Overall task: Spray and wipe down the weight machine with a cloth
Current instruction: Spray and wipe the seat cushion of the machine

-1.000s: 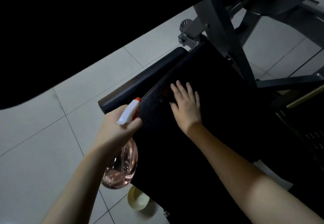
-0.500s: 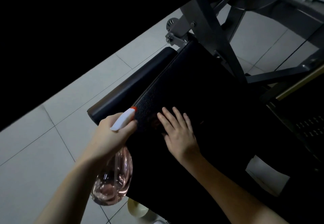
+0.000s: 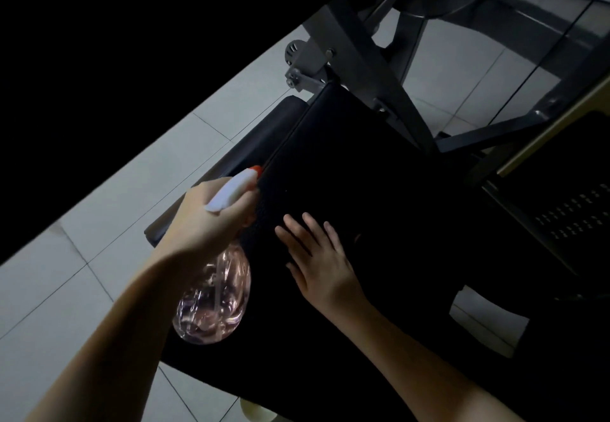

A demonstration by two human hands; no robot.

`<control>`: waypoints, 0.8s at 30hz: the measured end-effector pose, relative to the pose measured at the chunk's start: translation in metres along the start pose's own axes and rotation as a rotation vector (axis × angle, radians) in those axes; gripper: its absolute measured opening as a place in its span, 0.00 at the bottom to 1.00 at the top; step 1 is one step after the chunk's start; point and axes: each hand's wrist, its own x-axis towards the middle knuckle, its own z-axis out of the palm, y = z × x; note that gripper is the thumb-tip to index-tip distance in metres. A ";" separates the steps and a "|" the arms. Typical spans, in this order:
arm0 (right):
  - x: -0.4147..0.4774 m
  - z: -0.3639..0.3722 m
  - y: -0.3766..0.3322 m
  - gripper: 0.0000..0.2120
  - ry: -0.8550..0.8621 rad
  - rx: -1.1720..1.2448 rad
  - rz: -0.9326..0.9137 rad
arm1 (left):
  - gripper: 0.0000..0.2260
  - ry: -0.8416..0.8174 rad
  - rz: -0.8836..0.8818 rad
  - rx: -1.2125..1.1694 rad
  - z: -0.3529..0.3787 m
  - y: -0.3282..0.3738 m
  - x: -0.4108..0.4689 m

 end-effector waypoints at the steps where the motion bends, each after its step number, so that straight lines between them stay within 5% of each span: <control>1: 0.000 0.000 0.000 0.26 -0.004 -0.004 -0.002 | 0.18 -0.010 -0.013 0.003 0.001 0.001 0.003; 21: 0.004 -0.001 0.003 0.28 -0.054 -0.096 -0.017 | 0.24 -0.005 0.064 0.066 0.002 0.004 0.008; 24: 0.017 -0.007 0.018 0.26 -0.041 -0.100 -0.133 | 0.11 0.007 0.029 0.040 0.001 0.009 0.004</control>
